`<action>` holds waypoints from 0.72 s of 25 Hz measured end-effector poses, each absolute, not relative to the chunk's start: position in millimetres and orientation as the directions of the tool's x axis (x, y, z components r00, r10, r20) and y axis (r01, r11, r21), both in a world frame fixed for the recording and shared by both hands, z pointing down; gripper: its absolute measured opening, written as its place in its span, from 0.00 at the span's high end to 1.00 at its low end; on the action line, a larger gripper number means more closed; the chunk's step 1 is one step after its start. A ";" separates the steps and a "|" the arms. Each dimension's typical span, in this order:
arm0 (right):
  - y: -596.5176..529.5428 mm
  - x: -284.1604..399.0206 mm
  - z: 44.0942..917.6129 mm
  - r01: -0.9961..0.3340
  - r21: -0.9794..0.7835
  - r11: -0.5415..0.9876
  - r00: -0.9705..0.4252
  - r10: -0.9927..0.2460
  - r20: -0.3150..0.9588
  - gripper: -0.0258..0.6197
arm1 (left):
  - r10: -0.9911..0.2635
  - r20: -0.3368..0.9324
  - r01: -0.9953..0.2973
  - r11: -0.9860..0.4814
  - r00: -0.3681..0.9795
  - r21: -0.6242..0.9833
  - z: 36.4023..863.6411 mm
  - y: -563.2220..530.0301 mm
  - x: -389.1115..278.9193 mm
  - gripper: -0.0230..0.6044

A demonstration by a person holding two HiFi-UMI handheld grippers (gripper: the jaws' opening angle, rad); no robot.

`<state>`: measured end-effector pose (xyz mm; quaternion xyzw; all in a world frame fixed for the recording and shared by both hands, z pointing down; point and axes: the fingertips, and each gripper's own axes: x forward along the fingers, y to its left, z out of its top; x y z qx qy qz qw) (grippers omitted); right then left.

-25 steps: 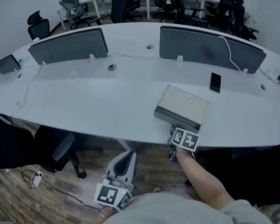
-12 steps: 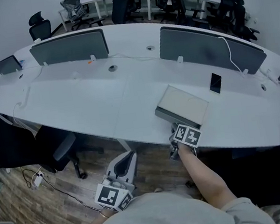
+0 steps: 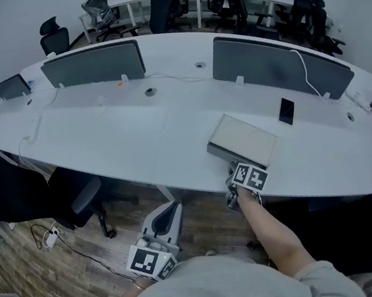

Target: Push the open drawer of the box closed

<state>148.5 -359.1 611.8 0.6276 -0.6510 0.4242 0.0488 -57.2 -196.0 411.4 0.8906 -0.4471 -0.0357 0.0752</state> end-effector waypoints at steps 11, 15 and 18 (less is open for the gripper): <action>-365.6 152.6 611.7 -0.851 -0.503 -0.152 -0.211 -0.777 0.593 0.86 | -0.805 0.001 -0.794 -0.585 0.594 0.165 410.6 -195.9 -56.0 0.93; -366.9 153.5 611.8 -0.847 -0.507 -0.157 -0.211 -0.778 0.592 0.86 | -0.805 0.002 -0.794 -0.585 0.593 0.164 411.1 -196.9 -56.2 0.93; -367.9 154.5 612.0 -0.847 -0.507 -0.159 -0.208 -0.779 0.591 0.86 | -0.807 0.004 -0.796 -0.583 0.591 0.164 411.4 -197.0 -57.8 0.93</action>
